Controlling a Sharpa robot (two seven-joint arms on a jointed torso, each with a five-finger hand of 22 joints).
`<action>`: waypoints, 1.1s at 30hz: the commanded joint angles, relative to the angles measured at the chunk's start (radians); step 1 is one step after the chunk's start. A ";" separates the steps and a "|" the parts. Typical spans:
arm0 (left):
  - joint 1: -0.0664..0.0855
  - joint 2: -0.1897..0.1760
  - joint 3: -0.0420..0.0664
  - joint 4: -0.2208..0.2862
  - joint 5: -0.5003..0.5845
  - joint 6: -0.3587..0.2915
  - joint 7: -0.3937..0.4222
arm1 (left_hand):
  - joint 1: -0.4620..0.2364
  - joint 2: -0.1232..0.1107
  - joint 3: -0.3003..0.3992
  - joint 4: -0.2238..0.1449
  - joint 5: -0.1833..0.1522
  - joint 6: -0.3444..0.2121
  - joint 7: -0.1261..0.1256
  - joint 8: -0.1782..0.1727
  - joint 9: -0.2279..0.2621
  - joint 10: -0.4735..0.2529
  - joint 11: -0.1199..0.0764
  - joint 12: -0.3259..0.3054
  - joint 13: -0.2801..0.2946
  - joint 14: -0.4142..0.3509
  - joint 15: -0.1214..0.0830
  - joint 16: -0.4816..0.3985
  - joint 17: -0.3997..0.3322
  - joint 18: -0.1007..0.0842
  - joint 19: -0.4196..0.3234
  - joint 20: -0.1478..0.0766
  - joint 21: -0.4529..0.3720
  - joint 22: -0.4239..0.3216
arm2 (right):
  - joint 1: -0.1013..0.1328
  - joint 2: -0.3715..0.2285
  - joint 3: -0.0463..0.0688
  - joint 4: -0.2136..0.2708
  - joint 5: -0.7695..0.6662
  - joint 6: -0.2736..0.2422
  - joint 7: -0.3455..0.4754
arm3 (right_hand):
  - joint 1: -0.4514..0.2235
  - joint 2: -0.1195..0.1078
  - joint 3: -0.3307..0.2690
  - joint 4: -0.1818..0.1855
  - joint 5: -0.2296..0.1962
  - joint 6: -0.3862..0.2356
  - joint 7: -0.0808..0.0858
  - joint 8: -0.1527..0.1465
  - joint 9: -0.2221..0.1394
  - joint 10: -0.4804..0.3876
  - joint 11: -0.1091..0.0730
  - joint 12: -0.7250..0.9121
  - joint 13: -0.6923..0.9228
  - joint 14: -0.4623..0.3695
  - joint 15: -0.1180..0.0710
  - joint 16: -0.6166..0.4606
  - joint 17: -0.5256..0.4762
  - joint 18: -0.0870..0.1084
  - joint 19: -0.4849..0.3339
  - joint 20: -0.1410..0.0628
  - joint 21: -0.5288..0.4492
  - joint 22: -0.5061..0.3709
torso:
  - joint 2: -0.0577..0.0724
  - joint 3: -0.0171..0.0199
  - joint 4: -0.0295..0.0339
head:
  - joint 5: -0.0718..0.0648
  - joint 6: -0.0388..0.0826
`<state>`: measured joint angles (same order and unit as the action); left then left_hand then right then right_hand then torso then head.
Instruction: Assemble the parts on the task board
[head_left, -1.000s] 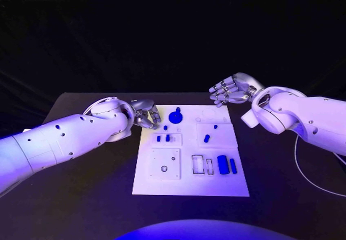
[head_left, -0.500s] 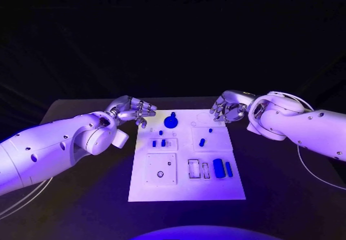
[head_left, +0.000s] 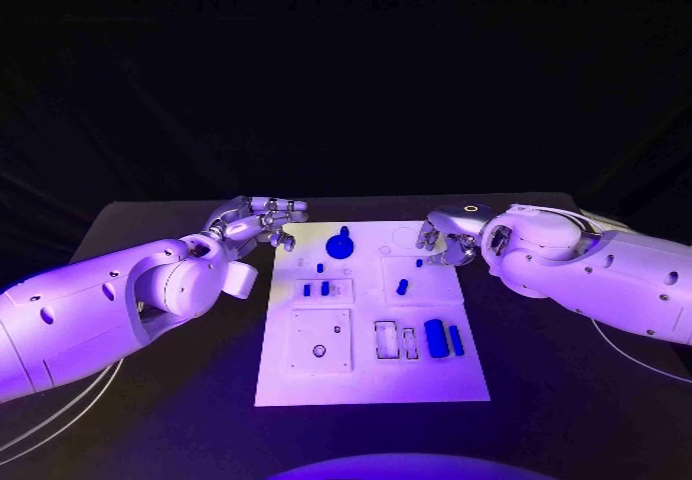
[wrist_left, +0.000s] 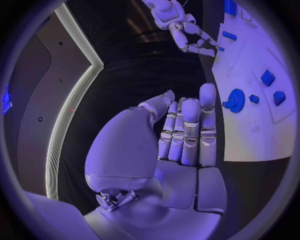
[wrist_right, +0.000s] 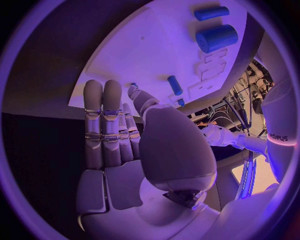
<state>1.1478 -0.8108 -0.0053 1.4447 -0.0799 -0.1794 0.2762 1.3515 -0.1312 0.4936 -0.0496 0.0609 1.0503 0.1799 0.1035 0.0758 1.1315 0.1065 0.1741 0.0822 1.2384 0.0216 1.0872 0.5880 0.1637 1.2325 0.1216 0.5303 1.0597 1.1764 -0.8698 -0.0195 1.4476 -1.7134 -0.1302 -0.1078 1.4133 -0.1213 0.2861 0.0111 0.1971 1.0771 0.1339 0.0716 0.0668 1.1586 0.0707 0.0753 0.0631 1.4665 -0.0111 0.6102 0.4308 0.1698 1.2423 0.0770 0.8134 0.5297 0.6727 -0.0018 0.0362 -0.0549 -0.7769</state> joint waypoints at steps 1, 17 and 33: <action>-0.001 -0.002 0.000 0.009 0.049 0.015 0.030 | -0.005 0.003 -0.009 0.000 -0.002 -0.003 -0.001 0.006 0.001 0.002 -0.002 0.007 0.001 -0.008 -0.003 -0.005 -0.003 0.019 -0.007 -0.004 -0.008 -0.002 | -0.006 0.007 0.000 0.003 -0.068 0.046 0.011 | -0.005 -0.002 0.007 0.000 -0.001 0.008 -0.005 -0.005 0.000 -0.007 0.002 -0.002 -0.001 0.004 -0.008 0.006 0.004 0.003 -0.010 -0.001 0.001 0.003 | 0.001 0.0013 -0.0004 | -0.002 -0.002; -0.002 -0.009 0.000 0.014 0.046 0.012 0.021 | -0.001 0.005 -0.013 -0.001 -0.002 -0.006 0.000 0.006 0.001 -0.002 -0.001 0.009 0.000 -0.008 -0.003 -0.005 -0.002 0.019 -0.007 -0.004 -0.012 -0.006 | -0.023 0.040 0.000 -0.020 -0.064 0.061 0.033 | -0.020 0.017 0.037 0.010 -0.002 0.031 -0.004 -0.002 0.002 0.015 0.001 0.004 -0.001 0.006 -0.006 0.050 0.031 -0.010 -0.004 0.003 0.106 0.120 | 0.001 0.0011 -0.0005 | 0.004 -0.009; -0.003 -0.011 0.000 0.015 0.043 0.012 0.018 | 0.000 0.006 -0.014 -0.001 -0.002 -0.007 0.000 0.006 0.001 -0.004 -0.001 0.010 0.000 -0.006 -0.003 -0.002 0.001 0.019 -0.006 -0.004 -0.013 -0.007 | -0.034 0.058 0.000 -0.039 -0.103 0.123 0.008 | -0.007 0.054 0.096 -0.004 -0.056 0.092 -0.010 0.010 0.008 0.076 -0.009 0.007 0.000 0.016 -0.012 0.185 0.141 -0.039 0.043 0.005 0.289 0.338 | 0.000 0.0018 -0.0001 | 0.001 -0.017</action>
<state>1.1451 -0.8219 -0.0060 1.4562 -0.0410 -0.1796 0.2851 1.3509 -0.1304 0.4855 -0.0526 0.0610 1.0502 0.1798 0.1035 0.0755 1.1313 0.1067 0.1782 0.0820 1.2350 0.0183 1.0834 0.5876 0.1634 1.2291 0.1181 0.5206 1.0533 1.1516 -0.8136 -0.0134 1.4118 -1.7793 -0.0689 -0.0893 1.4056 -0.0786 0.3771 0.0054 0.1441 1.1632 0.1230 0.0808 0.0739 1.2269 0.0600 0.0828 0.0624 1.4665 -0.0182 0.7932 0.5712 0.1389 1.2809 0.0823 1.1004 0.8654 0.6728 -0.0004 0.0356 -0.0532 -0.7929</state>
